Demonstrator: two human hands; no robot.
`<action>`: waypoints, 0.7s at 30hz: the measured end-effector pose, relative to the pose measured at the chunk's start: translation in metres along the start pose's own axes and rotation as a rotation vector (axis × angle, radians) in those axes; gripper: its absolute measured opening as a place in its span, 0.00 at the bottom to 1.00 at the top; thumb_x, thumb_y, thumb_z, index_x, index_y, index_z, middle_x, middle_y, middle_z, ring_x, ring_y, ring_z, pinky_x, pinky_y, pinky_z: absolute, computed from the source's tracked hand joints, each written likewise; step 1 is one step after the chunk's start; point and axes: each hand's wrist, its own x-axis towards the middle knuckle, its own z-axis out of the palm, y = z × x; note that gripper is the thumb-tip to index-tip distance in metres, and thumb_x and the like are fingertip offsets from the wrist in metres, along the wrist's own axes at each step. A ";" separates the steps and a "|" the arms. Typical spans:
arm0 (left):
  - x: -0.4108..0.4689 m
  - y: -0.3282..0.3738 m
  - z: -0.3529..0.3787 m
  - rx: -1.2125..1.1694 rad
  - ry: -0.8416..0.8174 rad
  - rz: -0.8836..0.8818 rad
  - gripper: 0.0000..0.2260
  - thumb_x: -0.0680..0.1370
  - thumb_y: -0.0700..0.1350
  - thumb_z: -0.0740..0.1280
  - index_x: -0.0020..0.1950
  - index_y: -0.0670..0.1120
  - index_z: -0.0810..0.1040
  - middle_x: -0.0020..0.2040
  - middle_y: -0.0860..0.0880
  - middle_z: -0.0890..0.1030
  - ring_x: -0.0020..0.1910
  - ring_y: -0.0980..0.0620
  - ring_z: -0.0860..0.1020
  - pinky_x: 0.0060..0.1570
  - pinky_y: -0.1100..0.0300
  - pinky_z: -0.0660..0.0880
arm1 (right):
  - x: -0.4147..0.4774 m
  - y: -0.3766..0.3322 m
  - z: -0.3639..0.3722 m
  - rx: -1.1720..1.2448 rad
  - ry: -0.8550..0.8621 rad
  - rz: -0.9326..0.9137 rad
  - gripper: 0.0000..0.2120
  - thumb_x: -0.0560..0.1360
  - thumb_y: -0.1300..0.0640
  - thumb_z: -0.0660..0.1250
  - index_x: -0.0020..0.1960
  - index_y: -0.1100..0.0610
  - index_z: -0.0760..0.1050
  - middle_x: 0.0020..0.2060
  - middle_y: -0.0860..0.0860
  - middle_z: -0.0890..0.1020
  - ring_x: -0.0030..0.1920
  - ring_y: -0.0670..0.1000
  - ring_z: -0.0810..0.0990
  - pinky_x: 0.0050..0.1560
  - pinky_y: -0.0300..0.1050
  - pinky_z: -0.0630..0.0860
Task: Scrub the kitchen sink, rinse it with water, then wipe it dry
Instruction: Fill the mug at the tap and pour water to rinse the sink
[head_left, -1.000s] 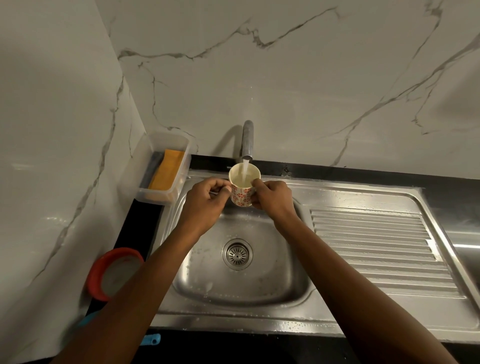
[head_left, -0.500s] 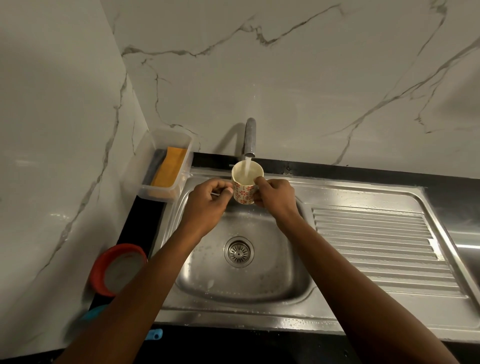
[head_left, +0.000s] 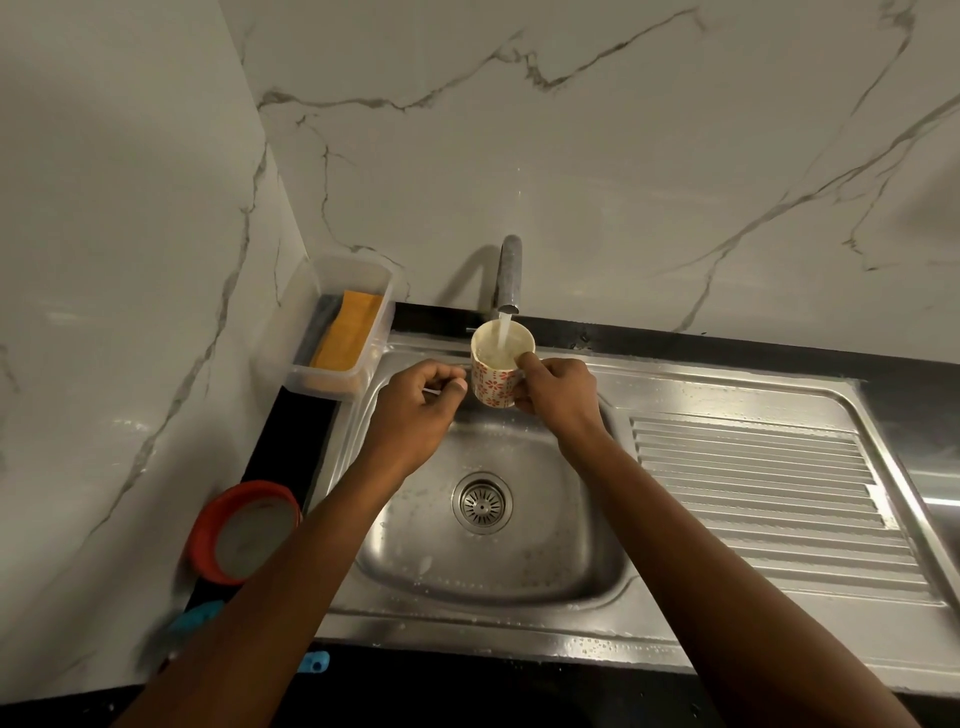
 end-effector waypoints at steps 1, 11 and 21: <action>0.000 0.000 0.000 0.002 0.001 0.000 0.06 0.81 0.46 0.70 0.56 0.51 0.86 0.49 0.57 0.85 0.50 0.58 0.83 0.53 0.44 0.84 | 0.000 0.000 0.000 0.000 0.000 0.001 0.18 0.81 0.47 0.67 0.42 0.59 0.85 0.37 0.53 0.87 0.41 0.55 0.88 0.50 0.60 0.86; -0.011 0.000 0.003 0.003 -0.003 -0.015 0.06 0.82 0.45 0.70 0.57 0.51 0.85 0.49 0.57 0.84 0.49 0.58 0.82 0.53 0.50 0.84 | -0.003 0.000 -0.006 -0.001 -0.020 -0.001 0.19 0.81 0.46 0.66 0.44 0.61 0.85 0.38 0.55 0.87 0.44 0.59 0.88 0.52 0.62 0.85; -0.080 -0.040 0.014 0.066 0.019 -0.069 0.09 0.81 0.45 0.70 0.61 0.49 0.83 0.56 0.55 0.85 0.51 0.62 0.82 0.51 0.66 0.77 | -0.015 0.029 -0.010 -0.018 -0.111 -0.026 0.17 0.76 0.45 0.68 0.39 0.56 0.85 0.36 0.53 0.88 0.42 0.57 0.88 0.52 0.64 0.84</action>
